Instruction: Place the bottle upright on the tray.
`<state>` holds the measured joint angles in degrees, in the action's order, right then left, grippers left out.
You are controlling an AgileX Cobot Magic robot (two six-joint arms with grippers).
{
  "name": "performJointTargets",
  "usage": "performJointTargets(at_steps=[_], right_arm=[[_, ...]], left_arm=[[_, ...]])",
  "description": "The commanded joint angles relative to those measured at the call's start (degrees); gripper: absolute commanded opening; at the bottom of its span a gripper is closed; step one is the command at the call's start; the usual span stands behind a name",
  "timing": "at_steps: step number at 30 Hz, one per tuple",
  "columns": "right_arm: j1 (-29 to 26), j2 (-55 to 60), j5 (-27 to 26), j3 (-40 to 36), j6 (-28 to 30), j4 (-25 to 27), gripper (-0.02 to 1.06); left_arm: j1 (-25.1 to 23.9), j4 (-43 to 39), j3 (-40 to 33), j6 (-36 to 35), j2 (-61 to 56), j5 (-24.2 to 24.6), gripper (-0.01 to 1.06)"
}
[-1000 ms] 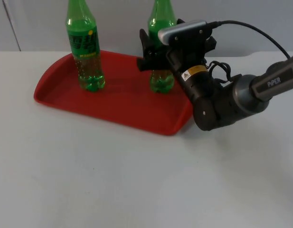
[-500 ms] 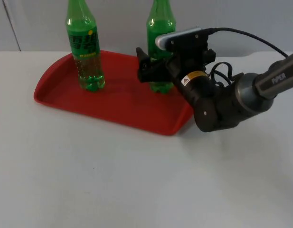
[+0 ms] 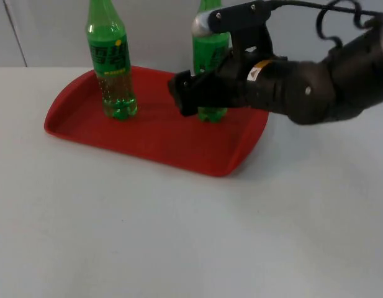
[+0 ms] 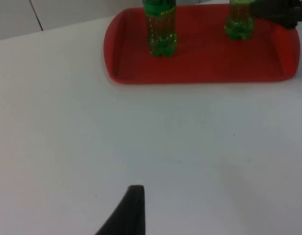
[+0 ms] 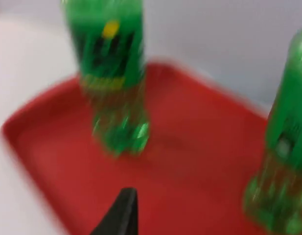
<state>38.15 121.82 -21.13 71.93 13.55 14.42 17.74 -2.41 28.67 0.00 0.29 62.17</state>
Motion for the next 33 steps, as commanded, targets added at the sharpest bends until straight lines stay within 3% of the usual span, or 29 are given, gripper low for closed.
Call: performJointTargets(at_steps=[1,5,20,28,33], right_arm=[[0.39,-3.63,8.74,-0.49,0.37,-0.32,1.05],[0.39,-9.27,22.88,-0.49,0.51,-0.40,1.05],[0.39,-18.07,44.43,-0.38,0.40,-0.40,1.05],[0.97,-23.03,50.09,-0.61,1.18,1.18,1.05],[3.00,-28.86,48.68,-3.71,1.31,1.18,1.05]], left_arm=[[0.24,0.39,-0.31,0.00,-0.29,-0.58,1.05],[0.24,0.39,-0.31,0.00,-0.29,-0.58,1.05],[0.24,0.39,-0.31,0.00,-0.29,-0.58,1.05],[0.24,0.39,-0.31,0.00,-0.29,-0.58,1.05],[0.24,0.39,-0.31,0.00,-0.29,-0.58,1.05]])
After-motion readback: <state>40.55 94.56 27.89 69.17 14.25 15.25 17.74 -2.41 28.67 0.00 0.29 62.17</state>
